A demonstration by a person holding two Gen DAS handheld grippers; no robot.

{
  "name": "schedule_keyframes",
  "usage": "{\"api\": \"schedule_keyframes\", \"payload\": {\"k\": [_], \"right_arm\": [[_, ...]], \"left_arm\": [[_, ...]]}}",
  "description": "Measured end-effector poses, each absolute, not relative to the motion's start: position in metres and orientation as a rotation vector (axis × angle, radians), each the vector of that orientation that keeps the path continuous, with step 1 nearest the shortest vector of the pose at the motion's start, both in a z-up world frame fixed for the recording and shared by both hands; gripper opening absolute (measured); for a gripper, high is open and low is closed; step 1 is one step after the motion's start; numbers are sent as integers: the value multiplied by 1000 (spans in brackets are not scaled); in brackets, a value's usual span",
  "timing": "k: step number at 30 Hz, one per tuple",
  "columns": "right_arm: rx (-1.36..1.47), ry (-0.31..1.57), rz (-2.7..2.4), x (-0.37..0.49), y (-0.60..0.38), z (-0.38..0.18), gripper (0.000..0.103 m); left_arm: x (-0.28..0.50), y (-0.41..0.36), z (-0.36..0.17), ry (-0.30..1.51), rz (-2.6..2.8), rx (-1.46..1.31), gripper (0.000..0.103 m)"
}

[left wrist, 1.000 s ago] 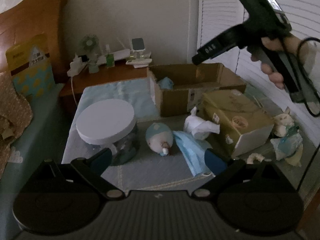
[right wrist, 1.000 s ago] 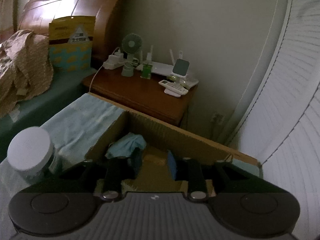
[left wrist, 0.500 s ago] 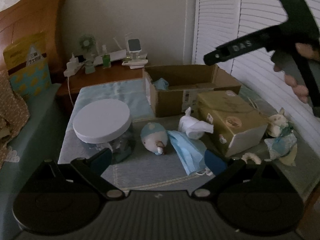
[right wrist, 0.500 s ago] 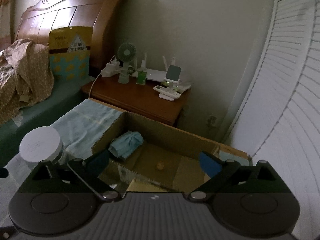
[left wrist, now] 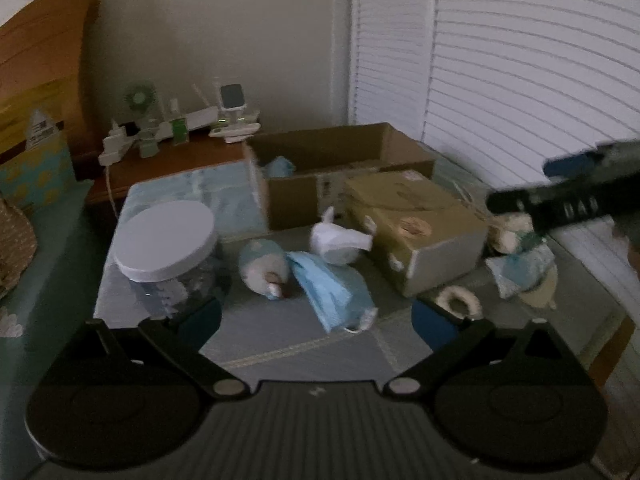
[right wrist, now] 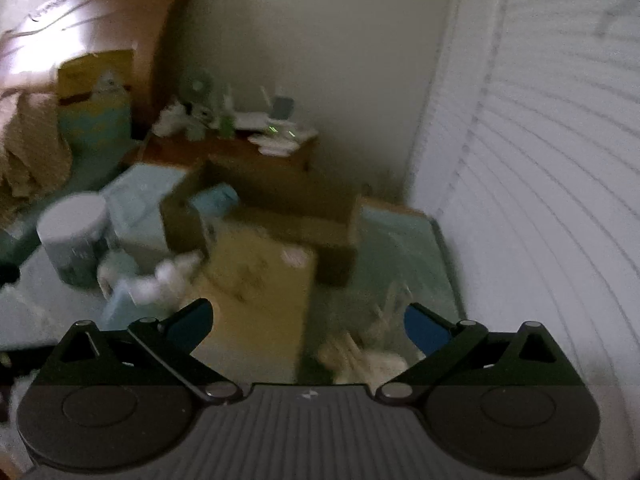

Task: Organize soft objects
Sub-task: 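Grasp the white braided ring with the left gripper while the right grasps the cream drawstring pouch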

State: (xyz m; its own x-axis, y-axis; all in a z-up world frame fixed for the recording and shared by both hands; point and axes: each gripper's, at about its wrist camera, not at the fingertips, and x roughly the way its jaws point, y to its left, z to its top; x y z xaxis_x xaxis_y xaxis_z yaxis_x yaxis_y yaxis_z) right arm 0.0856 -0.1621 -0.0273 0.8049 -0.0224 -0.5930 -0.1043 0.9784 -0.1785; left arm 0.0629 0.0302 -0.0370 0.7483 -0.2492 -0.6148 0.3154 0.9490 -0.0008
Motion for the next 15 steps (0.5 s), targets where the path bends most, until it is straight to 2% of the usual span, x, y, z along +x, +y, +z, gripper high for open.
{"api": "schedule_keyframes", "payload": {"k": [6, 15], "right_arm": [[-161, 712, -22, 64, -186, -56, 103], [-148, 704, -54, 63, -202, -67, 103]], "left_arm": [[60, 16, -39, 661, -344, 121, 101], [64, 3, -43, 684, -352, 141, 101]]}}
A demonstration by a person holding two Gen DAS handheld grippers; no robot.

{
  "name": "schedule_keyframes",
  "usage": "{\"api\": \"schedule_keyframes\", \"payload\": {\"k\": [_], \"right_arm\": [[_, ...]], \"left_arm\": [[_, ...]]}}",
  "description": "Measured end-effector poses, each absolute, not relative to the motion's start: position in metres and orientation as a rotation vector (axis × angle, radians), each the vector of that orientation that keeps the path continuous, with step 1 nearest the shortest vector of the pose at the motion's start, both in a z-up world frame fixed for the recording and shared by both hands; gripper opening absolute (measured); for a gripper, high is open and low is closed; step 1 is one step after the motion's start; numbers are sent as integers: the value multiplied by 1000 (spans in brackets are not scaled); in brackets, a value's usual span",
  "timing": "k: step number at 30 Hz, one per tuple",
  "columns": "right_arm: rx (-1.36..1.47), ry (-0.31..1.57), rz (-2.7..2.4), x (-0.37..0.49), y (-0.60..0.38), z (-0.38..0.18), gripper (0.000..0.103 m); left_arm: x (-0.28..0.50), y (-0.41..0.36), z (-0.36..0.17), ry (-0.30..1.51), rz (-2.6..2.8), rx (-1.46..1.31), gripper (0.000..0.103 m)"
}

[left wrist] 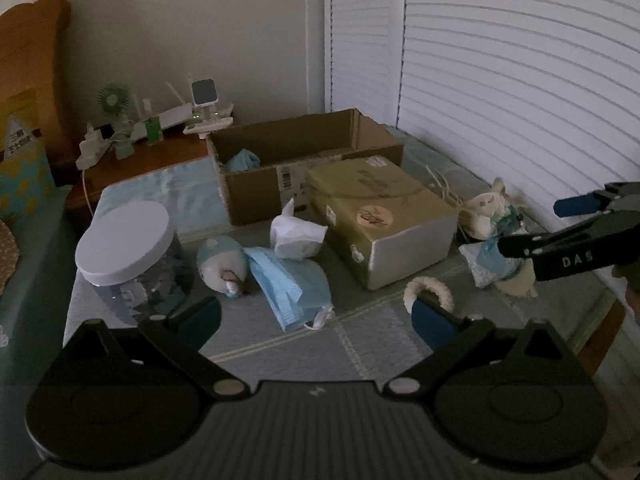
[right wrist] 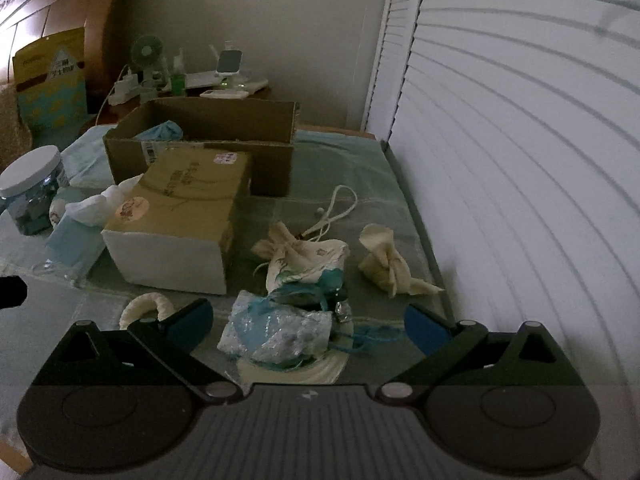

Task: Organize soft objects
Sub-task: 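Grasp the white braided ring with the left gripper while the right grasps the cream drawstring pouch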

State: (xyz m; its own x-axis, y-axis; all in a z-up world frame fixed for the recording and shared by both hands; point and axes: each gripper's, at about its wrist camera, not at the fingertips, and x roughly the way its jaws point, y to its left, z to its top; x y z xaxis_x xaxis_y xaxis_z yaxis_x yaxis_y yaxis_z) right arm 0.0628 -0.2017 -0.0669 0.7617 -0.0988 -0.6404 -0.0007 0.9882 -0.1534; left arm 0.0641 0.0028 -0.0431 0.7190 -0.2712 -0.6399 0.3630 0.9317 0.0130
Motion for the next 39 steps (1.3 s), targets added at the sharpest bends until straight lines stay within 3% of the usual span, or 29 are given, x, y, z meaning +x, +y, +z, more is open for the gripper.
{"api": "schedule_keyframes", "payload": {"k": [12, 21, 27, 39], "right_arm": [[-185, 689, -32, 94, -203, -69, 100], [-210, 726, -10, 114, -201, -83, 81], [-219, 748, -1, 117, -199, -87, 56], [-208, 733, -3, 108, -203, -78, 54]], "left_arm": [[77, -23, -53, 720, -420, 169, 101], [84, -33, -57, 736, -462, 166, 101], [87, -38, -57, 737, -488, 163, 100], [83, -59, -55, 673, -612, 249, 96]]}}
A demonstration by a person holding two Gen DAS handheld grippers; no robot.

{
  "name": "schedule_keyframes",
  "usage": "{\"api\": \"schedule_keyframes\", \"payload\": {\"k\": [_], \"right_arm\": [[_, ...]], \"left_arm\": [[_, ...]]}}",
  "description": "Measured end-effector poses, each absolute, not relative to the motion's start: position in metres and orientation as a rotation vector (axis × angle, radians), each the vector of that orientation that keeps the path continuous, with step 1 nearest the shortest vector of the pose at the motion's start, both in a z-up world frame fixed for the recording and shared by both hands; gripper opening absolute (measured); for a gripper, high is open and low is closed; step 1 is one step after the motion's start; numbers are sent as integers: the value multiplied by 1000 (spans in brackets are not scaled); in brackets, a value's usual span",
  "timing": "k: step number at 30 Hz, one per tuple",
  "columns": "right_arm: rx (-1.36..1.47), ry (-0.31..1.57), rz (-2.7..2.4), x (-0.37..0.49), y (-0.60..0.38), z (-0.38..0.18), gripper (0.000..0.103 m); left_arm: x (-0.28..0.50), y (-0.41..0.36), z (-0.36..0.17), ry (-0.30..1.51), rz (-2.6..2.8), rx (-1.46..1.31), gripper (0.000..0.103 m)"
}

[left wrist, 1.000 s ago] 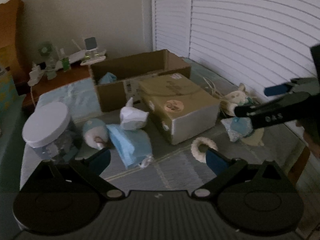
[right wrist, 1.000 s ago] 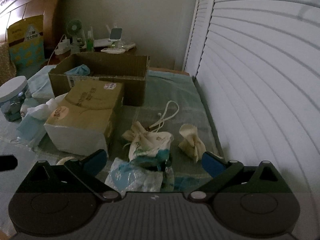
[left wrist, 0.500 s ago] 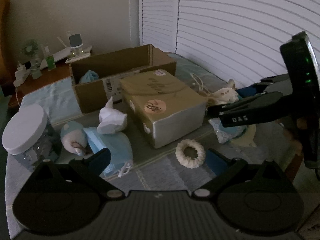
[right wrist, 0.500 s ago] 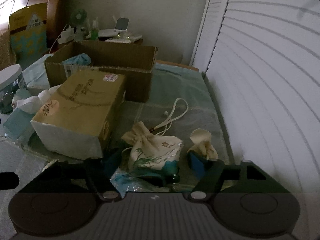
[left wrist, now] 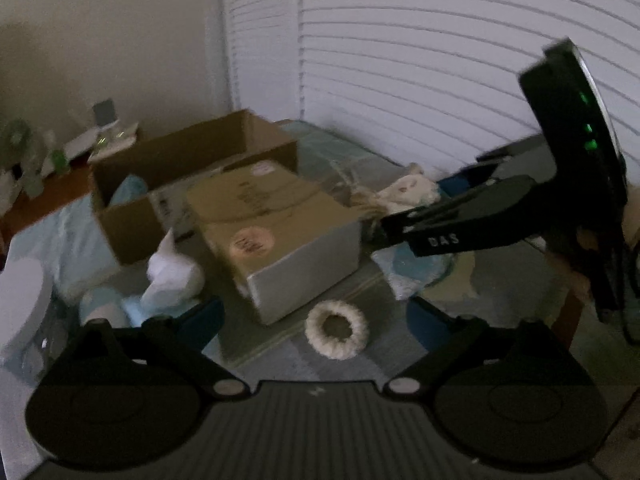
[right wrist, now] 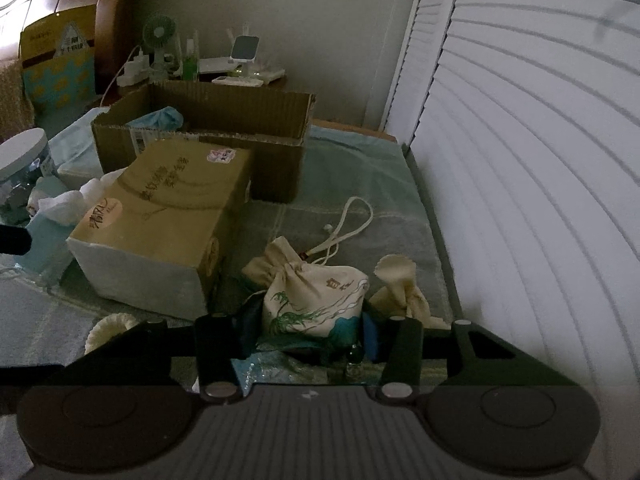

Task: Organize soft objects
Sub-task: 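Grasp the white braided ring with the left gripper while the right grasps the cream drawstring pouch, then lift the cream pouch into the cardboard box with the right gripper while the left holds the ring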

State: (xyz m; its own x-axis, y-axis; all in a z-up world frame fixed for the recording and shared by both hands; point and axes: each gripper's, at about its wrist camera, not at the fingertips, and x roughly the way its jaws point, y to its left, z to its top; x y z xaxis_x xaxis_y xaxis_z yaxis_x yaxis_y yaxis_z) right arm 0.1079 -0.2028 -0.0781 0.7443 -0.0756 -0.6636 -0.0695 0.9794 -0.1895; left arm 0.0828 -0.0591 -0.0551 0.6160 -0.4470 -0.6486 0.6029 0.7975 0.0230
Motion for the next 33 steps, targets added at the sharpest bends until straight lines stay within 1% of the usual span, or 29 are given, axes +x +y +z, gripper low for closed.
{"api": "schedule_keyframes", "payload": {"k": [1, 3, 5, 8, 10, 12, 17, 18, 19, 24, 33], "right_arm": [[-207, 732, -3, 107, -203, -77, 54], [-208, 728, -4, 106, -203, -76, 54], [-207, 725, -5, 105, -203, -75, 54], [-209, 723, -4, 103, -204, -73, 54], [-209, 721, -4, 102, -204, -72, 54], [-208, 720, -5, 101, -204, -72, 54], [-210, 720, -5, 100, -204, -71, 54], [-211, 719, -6, 100, -204, -71, 54], [-212, 718, -7, 100, -204, -70, 54], [-211, 719, -7, 99, -204, -69, 54], [-213, 705, -3, 95, -206, -58, 54]], "left_arm": [[84, -62, -57, 672, -617, 262, 94], [88, -67, -64, 684, -629, 274, 79], [92, -70, -72, 717, -641, 266, 70], [97, -74, -83, 745, -643, 257, 63], [100, -76, -89, 760, -642, 254, 61], [101, -77, -93, 768, -640, 243, 55], [104, -75, -96, 766, -632, 223, 49], [105, -75, -96, 765, -626, 221, 40], [105, -75, -96, 759, -625, 224, 37], [103, -72, -94, 767, -632, 215, 34], [98, -58, -75, 796, -675, 248, 34]]}}
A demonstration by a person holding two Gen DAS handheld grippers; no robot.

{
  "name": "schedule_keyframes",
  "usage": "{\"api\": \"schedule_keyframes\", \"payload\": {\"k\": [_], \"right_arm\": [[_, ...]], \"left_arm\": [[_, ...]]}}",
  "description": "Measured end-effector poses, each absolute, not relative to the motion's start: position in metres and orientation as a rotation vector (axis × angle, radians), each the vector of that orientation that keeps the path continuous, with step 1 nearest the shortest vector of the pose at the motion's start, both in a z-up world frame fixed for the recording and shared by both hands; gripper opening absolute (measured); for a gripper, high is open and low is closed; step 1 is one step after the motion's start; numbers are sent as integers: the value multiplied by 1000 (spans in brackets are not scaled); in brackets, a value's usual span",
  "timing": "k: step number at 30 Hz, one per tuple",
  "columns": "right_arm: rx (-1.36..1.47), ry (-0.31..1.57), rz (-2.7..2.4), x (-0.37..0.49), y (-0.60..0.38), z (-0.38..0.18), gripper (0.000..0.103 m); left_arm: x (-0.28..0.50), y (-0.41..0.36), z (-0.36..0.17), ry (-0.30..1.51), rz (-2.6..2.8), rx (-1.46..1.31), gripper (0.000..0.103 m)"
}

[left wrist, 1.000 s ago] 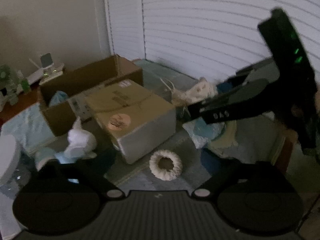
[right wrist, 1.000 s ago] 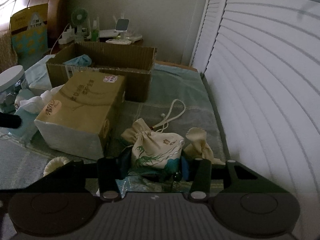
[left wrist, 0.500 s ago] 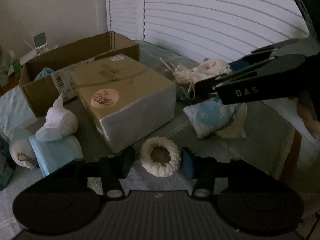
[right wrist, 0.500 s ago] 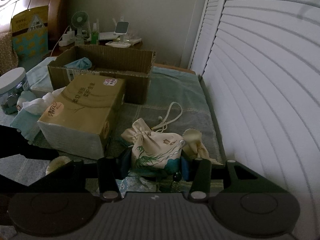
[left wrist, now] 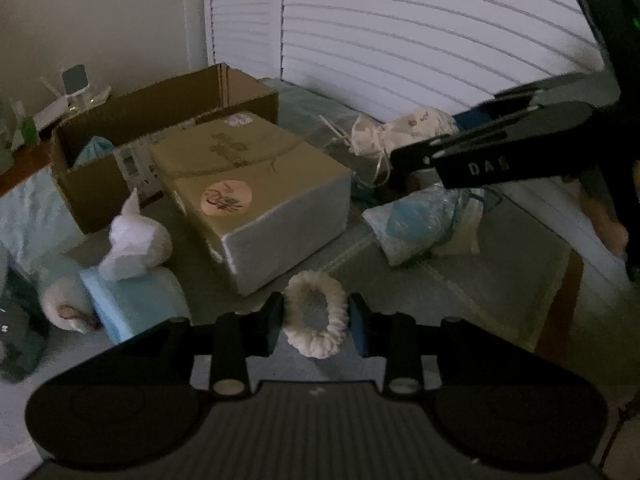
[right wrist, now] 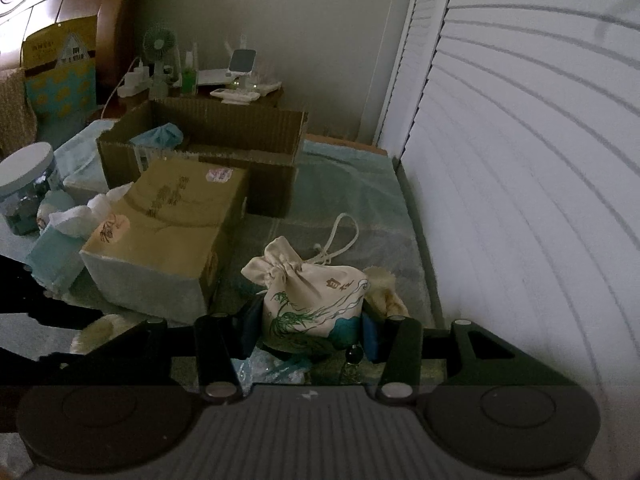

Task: Organize soft objects
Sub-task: 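Lift the cream pouch into the cardboard box with the right gripper while the left holds the ring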

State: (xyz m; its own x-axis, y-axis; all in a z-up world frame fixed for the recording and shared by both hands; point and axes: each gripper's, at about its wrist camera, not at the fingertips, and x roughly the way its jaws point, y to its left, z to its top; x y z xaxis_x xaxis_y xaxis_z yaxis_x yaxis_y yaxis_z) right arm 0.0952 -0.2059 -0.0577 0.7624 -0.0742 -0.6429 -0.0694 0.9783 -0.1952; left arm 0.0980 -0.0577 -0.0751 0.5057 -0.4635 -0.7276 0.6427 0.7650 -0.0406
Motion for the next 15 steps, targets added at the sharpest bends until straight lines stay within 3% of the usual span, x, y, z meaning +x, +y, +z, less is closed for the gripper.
{"api": "schedule_keyframes", "payload": {"k": [15], "right_arm": [[-213, 654, 18, 81, -205, -8, 54]], "left_arm": [[66, -22, -47, 750, -702, 281, 34]]}}
